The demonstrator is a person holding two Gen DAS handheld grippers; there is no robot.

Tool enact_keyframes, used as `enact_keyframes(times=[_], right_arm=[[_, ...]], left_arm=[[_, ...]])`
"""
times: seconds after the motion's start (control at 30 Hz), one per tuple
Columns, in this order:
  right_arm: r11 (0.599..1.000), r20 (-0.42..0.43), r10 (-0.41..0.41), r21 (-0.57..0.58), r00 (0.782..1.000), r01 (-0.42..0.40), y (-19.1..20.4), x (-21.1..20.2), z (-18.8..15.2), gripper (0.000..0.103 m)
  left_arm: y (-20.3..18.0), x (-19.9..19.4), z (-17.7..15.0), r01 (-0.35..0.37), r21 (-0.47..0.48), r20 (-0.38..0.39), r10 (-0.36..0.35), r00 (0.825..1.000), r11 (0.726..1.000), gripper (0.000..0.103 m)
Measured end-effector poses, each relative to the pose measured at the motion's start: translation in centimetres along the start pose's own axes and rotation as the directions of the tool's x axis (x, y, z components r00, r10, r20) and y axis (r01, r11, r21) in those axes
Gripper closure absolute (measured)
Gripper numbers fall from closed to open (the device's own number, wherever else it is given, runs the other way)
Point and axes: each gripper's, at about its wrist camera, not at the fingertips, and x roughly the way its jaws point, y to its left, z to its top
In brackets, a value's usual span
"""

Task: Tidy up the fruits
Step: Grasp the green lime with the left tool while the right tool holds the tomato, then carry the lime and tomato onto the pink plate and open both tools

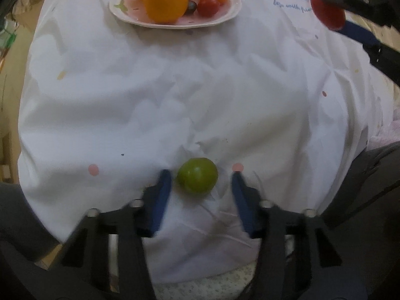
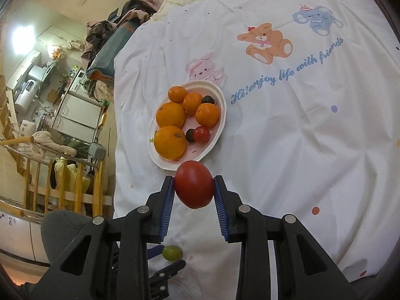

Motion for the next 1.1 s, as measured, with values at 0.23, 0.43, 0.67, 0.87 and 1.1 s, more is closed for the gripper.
enact_keyframes(times=[0.23, 0.43, 0.67, 0.87, 1.1], right_arm=[[1.000, -0.007, -0.007, -0.014, 1.000, 0.007, 0.1, 0.1, -0.2, 0.070], [1.000, -0.010, -0.017, -0.004, 1.000, 0.017, 0.0, 0.1, -0.2, 0.070], [1.000, 0.000, 0.001, 0.002, 1.000, -0.001, 0.3, -0.3, 0.1, 0.070], [0.999, 0.042, 0.034, -0.005, 0.999, -0.034, 1.1, -1.2, 1.8, 0.070], [0.999, 0.027, 0.029, -0.014, 0.999, -0.029, 1.6, 0.0, 4.2, 0.070]], left_arm=[[-0.1, -0.1, -0.1, -0.023, 0.026, 0.053, 0.022, 0.998, 0.999, 0.077], [0.3, -1.3, 0.2, -0.021, 0.037, 0.078, 0.018, 0.997, 0.999, 0.077], [1.6, -6.3, 1.8, -0.023, 0.016, 0.166, 0.020, 0.986, 1.000, 0.077], [4.4, -9.8, 6.1, -0.052, -0.019, 0.242, 0.055, 0.969, 0.998, 0.077], [8.8, -10.4, 12.1, -0.023, -0.113, 0.272, 0.053, 0.961, 0.993, 0.077]])
